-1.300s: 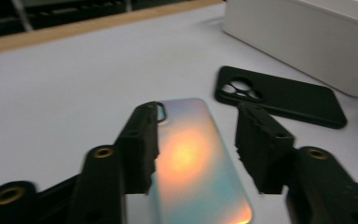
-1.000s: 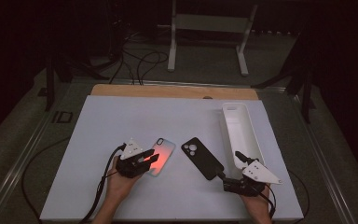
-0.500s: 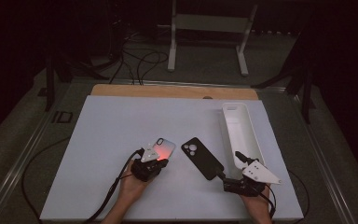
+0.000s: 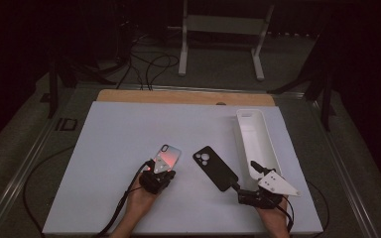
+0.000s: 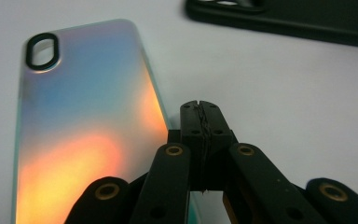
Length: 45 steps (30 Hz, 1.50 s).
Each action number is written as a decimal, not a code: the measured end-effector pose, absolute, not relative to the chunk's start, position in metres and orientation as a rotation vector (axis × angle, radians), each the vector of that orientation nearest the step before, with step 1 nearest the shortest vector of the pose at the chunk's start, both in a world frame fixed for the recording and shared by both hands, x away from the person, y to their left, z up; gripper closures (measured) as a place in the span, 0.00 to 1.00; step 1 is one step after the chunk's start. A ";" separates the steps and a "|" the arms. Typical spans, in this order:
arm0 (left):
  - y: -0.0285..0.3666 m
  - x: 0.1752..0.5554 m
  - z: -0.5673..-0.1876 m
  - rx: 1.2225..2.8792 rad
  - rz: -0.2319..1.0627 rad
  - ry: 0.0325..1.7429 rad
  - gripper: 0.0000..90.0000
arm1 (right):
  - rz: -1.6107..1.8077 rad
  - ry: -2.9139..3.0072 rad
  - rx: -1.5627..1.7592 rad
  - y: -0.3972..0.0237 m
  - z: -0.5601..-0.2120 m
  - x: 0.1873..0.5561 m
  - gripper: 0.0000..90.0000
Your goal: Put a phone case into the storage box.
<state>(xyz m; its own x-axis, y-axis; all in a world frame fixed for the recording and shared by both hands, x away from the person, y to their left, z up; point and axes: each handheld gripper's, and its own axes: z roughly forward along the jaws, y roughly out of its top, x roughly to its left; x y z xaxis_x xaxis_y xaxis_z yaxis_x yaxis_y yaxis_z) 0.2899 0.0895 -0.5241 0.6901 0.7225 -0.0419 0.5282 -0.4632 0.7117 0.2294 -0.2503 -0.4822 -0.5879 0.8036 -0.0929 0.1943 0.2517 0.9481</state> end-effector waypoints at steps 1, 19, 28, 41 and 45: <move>0.092 0.291 -0.524 2.169 0.352 0.974 1.00 | 1.348 1.943 0.905 -0.250 -0.482 0.229 0.12; 0.136 0.290 -0.498 1.922 0.368 0.990 0.87 | 1.346 1.946 0.902 -0.250 -0.483 0.230 0.12; 0.184 0.268 -0.477 1.832 0.467 0.947 0.66 | 1.345 1.947 0.898 -0.250 -0.483 0.230 0.12; 0.221 0.240 -0.479 1.789 0.569 1.078 0.16 | 1.344 1.947 0.894 -0.249 -0.482 0.229 0.12; 0.228 0.242 -0.482 1.787 0.537 1.135 0.03 | 1.344 1.948 0.894 -0.249 -0.483 0.229 0.12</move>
<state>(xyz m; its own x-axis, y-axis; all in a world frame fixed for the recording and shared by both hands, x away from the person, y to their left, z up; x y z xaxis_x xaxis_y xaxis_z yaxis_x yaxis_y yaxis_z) 0.2416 0.2283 -0.4820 0.4791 0.8710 -0.1083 0.4691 -0.1498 0.8703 0.2294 -0.2494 -0.4825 -0.5915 0.8000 -0.1011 0.1894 0.2597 0.9469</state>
